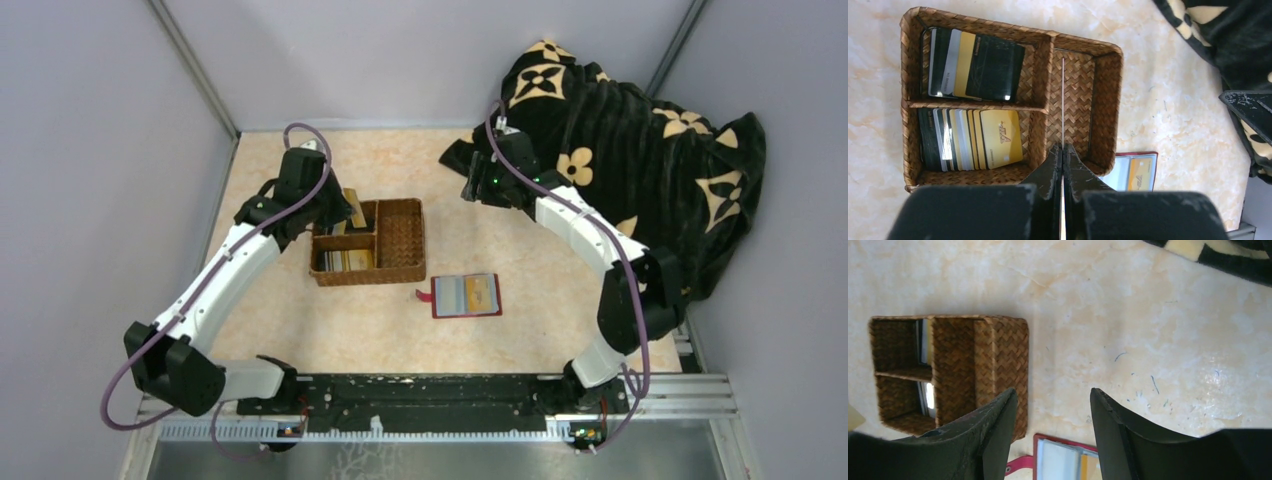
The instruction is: Take the credit cards out of the card holder
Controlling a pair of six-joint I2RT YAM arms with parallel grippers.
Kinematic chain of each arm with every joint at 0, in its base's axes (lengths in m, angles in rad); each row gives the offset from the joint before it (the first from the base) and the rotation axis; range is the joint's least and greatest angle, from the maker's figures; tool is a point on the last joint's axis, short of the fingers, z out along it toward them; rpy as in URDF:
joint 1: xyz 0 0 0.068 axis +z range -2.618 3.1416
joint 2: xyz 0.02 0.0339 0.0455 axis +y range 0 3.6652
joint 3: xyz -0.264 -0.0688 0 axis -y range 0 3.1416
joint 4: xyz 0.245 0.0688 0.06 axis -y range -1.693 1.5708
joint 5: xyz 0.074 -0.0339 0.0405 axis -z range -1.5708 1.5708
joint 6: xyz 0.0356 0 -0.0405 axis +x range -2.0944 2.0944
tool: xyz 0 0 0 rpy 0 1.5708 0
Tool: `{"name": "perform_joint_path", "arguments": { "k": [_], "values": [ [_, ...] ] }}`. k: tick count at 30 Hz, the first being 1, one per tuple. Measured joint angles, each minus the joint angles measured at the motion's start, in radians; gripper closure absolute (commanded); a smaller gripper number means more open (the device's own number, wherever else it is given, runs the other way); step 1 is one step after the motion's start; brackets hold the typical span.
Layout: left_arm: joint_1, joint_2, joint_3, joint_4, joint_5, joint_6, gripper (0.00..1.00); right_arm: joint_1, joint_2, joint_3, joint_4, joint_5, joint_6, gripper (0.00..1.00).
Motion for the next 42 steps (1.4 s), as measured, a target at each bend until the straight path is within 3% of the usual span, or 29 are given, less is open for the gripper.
{"name": "perform_joint_path", "arguments": {
  "k": [9, 22, 42],
  "values": [
    [0.09, 0.06, -0.039, 0.038, 0.083, -0.006, 1.0, -0.064, 0.069, 0.024, -0.027, 0.013, -0.013, 0.46],
    [0.102, 0.105, -0.087, 0.043, 0.214, 0.061, 1.0, -0.099, 0.069, 0.026, -0.026, -0.009, -0.015, 0.46],
    [0.102, 0.012, -0.268, 0.044, 0.225, 0.146, 1.0, -0.099, 0.069, 0.029, -0.028, -0.01, -0.039, 0.47]
  ]
}}
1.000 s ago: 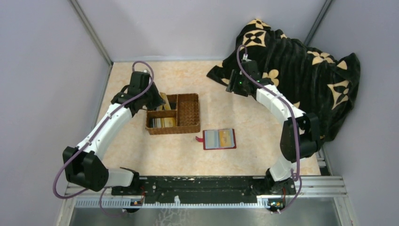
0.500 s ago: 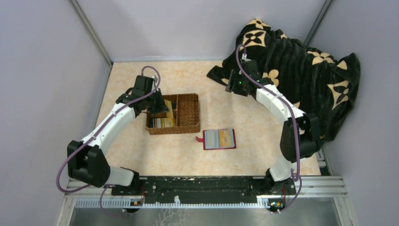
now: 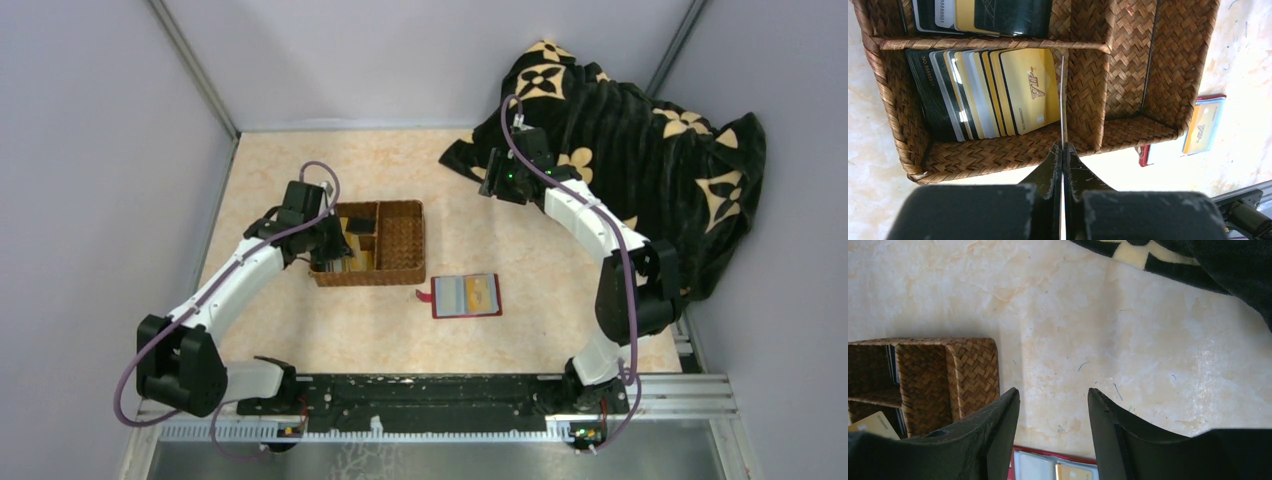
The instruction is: Take the credit cards out of the card holder
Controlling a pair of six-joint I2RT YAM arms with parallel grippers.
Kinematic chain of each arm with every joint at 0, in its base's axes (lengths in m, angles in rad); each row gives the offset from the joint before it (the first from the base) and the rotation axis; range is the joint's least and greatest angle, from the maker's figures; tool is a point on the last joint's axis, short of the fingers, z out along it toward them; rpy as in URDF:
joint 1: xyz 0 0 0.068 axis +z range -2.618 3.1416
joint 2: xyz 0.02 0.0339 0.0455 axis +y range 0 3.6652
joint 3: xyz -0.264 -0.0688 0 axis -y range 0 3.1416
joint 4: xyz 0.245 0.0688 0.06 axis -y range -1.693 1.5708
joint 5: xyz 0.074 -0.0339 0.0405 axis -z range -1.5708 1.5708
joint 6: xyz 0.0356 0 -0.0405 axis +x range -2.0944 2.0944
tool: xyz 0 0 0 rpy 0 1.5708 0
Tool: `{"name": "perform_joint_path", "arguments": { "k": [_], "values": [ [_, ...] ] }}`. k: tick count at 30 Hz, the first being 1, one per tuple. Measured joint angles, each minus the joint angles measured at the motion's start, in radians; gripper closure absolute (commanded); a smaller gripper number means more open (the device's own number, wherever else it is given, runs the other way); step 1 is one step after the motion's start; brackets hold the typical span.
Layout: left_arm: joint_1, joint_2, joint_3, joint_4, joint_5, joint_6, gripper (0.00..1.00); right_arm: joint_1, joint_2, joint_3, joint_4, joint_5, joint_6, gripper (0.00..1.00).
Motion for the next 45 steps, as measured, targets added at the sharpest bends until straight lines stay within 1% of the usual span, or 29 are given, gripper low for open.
{"name": "perform_joint_path", "arguments": {
  "k": [10, 17, 32, 38, 45],
  "values": [
    [0.0, 0.012, -0.018, 0.01, 0.0, 0.021, 1.0, 0.0, 0.0, 0.0, 0.0, 0.0, 0.0, 0.47],
    [0.0, 0.025, -0.017, 0.013, 0.005, 0.061, 1.0, 0.0, 0.0, 0.0, 0.0, 0.0, 0.0, 0.47],
    [0.0, 0.185, 0.026, 0.02, 0.03, 0.119, 1.0, -0.001, 0.0, 0.0, 0.0, 0.001, 0.0, 0.48],
    [0.0, 0.285, 0.06, 0.024, 0.028, 0.143, 1.0, -0.005, 0.0, 0.0, 0.0, 0.001, 0.0, 0.48],
    [0.0, 0.301, 0.079, 0.017, 0.027, 0.148, 1.0, -0.008, 0.0, 0.0, 0.0, 0.002, 0.0, 0.48]
  ]
}}
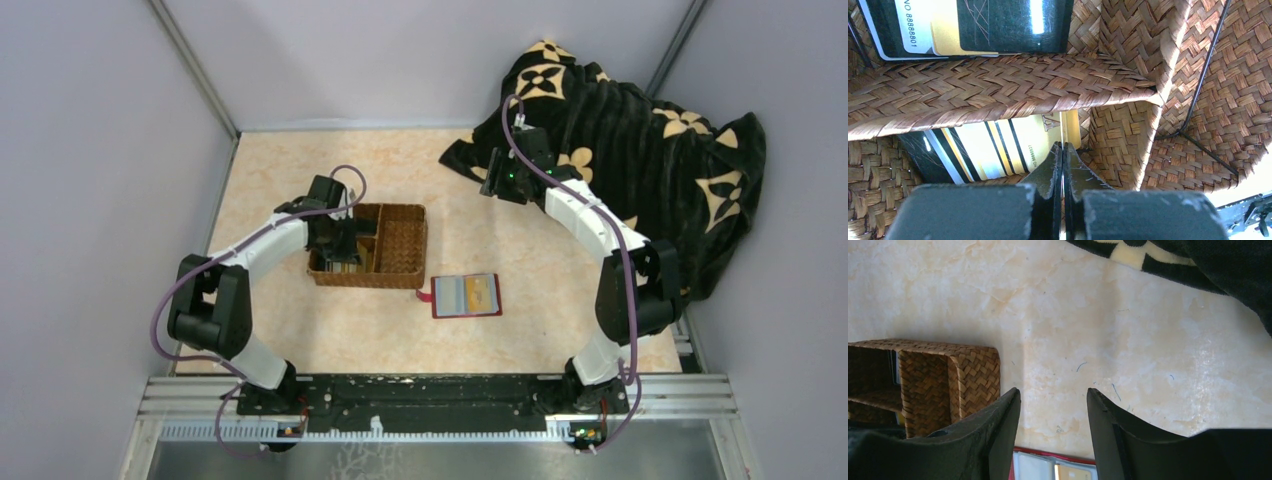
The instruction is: Take the credit cards out of the card holder
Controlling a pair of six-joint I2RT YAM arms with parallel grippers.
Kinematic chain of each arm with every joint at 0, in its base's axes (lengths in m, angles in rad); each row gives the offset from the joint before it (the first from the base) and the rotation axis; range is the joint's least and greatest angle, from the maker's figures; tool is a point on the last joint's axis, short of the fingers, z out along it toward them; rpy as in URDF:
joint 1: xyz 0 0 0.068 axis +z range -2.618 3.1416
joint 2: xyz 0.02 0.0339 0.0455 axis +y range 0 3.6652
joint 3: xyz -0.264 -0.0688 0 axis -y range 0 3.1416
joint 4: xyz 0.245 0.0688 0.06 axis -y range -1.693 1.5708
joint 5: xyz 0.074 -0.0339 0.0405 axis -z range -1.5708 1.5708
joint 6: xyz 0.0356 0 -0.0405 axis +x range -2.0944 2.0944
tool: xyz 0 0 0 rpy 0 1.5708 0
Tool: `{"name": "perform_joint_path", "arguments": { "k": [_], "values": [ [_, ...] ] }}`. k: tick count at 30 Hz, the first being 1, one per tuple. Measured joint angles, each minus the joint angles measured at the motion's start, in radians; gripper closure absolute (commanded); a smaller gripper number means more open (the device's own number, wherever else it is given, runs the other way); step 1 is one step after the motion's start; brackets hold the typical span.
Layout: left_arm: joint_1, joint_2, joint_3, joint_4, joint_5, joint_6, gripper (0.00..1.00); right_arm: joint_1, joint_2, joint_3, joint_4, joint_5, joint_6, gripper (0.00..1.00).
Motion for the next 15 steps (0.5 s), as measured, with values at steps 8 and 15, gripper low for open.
{"name": "perform_joint_path", "arguments": {
  "k": [8, 15],
  "values": [
    [0.0, 0.0, 0.0, -0.003, -0.019, 0.003, 0.55, -0.005, 0.0, 0.0, 0.0, 0.0, 0.0, 0.48],
    [0.0, -0.023, 0.0, -0.023, -0.081, -0.002, 0.53, -0.005, 0.0, 0.0, 0.001, -0.004, 0.002, 0.48]
  ]
}}
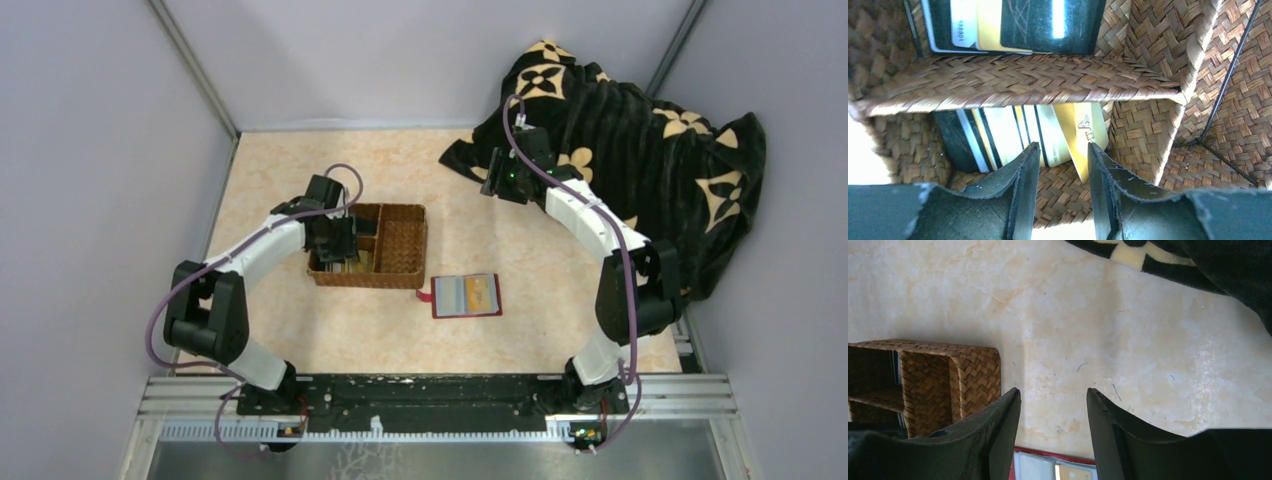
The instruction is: Take the credit cards out of the card holder
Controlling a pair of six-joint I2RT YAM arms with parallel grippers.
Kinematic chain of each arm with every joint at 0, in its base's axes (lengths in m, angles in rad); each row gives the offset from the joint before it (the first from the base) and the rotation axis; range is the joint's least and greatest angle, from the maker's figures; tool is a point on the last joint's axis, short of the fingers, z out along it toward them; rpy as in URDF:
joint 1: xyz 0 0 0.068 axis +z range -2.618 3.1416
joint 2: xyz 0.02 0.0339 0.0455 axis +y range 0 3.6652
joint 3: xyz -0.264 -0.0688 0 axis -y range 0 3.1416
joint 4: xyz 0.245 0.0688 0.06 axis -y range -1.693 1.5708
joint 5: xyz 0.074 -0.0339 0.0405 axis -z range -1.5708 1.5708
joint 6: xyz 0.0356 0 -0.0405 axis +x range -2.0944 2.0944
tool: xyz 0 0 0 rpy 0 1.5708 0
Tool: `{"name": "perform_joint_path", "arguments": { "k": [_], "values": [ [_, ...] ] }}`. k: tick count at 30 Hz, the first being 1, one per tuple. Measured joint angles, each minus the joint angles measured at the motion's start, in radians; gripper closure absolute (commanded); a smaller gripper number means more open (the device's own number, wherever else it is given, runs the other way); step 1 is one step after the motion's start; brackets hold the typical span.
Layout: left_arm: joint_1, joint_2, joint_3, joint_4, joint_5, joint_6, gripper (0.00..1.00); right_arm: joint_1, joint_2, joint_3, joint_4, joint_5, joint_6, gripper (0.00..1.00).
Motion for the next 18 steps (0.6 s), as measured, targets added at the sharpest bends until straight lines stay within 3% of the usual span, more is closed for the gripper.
{"name": "perform_joint_path", "arguments": {
  "k": [10, 18],
  "values": [
    [0.0, -0.111, 0.01, -0.064, -0.109, -0.032, 0.45, 0.0, 0.0, -0.007, 0.009, -0.019, 0.006, 0.48],
    [0.0, -0.121, 0.077, -0.051, -0.01, -0.045, 0.61, 0.0, 0.0, -0.034, 0.011, -0.023, 0.01, 0.49]
  ]
}}
